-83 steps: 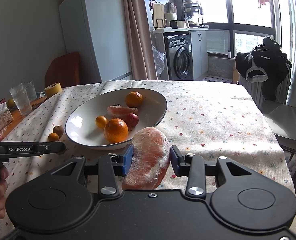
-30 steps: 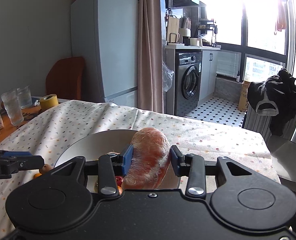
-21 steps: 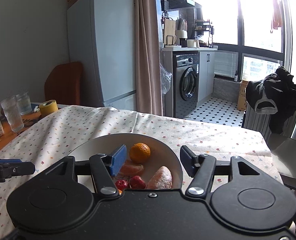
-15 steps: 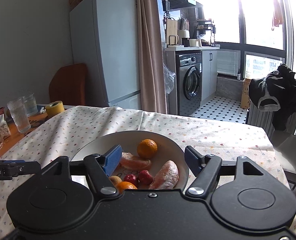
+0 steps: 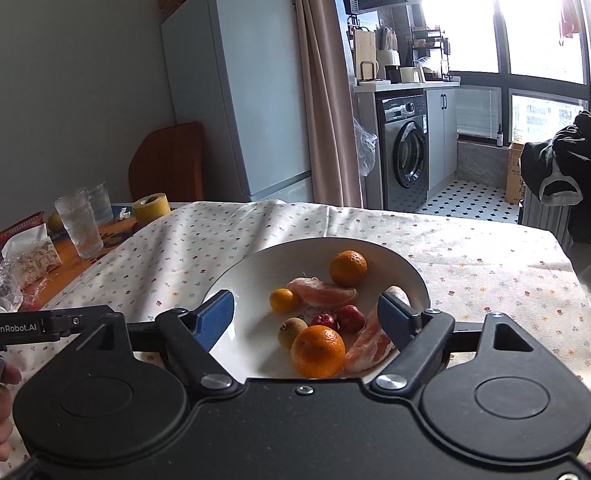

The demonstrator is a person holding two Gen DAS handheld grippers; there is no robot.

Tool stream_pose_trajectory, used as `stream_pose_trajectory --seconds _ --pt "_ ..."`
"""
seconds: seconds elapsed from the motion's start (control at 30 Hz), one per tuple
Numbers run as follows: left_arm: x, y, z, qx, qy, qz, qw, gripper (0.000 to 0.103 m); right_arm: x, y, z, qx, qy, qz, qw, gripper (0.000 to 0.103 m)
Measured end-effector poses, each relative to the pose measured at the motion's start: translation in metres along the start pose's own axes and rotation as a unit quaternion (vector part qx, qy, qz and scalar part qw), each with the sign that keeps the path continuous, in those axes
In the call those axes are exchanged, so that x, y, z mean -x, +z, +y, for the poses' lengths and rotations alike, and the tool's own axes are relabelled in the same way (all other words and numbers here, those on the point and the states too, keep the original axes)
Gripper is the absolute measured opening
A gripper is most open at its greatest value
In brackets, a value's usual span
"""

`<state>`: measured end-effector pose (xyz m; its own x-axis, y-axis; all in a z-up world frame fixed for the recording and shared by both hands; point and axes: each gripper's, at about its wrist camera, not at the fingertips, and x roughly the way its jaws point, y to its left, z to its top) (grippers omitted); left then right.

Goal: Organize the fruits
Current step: 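Carry pomelo and kiwi into the bowl and open both grippers, then move right gripper to a kumquat while left gripper approaches the last kumquat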

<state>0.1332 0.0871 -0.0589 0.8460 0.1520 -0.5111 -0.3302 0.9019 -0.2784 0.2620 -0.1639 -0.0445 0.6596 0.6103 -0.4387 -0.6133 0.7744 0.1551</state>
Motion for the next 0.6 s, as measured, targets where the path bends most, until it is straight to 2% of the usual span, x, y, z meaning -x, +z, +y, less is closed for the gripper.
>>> stream_pose_trajectory --seconds 0.3,0.6 --pt "0.015 -0.004 0.008 -0.005 0.01 -0.007 0.9999 0.073 0.006 -0.009 0.019 0.0 0.024 0.006 1.0 0.08" --pt "0.019 -0.008 0.01 -0.011 0.035 -0.001 0.9993 0.073 0.012 -0.015 0.025 -0.006 0.056 0.001 0.998 0.091"
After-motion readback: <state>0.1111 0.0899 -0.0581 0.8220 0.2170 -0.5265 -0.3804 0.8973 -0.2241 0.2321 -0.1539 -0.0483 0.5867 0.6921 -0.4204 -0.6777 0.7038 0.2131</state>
